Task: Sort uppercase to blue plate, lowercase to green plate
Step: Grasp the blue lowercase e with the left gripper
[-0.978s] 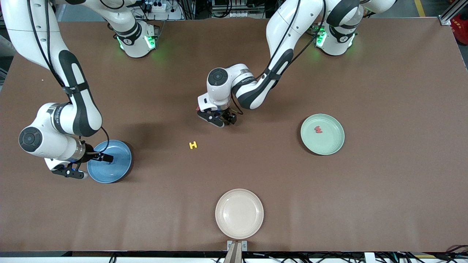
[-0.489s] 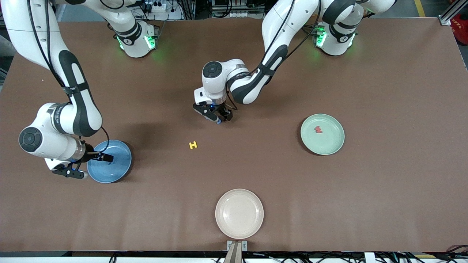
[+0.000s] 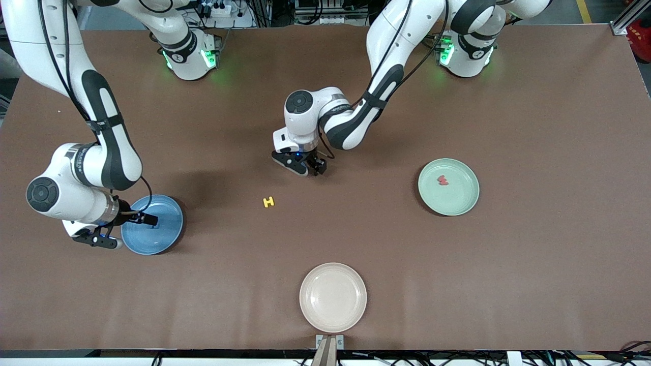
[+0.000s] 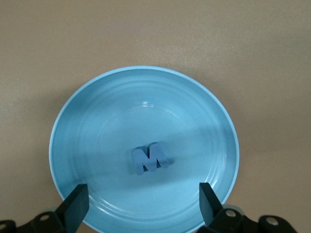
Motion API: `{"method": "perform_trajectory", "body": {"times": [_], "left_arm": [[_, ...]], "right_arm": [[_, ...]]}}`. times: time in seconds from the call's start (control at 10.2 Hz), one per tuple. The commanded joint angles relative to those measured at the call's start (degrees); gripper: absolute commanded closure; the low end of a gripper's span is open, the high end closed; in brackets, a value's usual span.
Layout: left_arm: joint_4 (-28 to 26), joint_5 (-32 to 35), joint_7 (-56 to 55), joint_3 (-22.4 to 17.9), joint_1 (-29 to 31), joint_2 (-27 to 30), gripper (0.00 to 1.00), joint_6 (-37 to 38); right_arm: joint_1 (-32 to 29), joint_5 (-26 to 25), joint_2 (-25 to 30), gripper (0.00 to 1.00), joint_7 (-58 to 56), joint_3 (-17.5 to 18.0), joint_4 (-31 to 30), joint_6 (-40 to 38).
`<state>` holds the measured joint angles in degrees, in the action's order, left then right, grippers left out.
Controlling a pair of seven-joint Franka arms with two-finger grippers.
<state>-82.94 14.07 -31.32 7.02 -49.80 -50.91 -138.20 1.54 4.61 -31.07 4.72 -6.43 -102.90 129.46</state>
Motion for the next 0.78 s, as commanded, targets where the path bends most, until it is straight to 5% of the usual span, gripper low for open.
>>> {"method": "perform_trajectory", "body": {"times": [0.0, 0.68], "left_arm": [[3.1, 0.7, -0.1, -1.6, -0.7, -2.2, 0.19, -1.3], [2.5, 0.5, -1.1, -1.6, -1.9, -2.3, 0.34, -1.4]], "right_arm": [[-0.6, -0.7, 0.2, 0.0, -0.2, 0.5, 0.0, -0.4], [-0.6, -0.7, 0.1, 0.0, -0.2, 0.5, 0.0, -0.4]]}}
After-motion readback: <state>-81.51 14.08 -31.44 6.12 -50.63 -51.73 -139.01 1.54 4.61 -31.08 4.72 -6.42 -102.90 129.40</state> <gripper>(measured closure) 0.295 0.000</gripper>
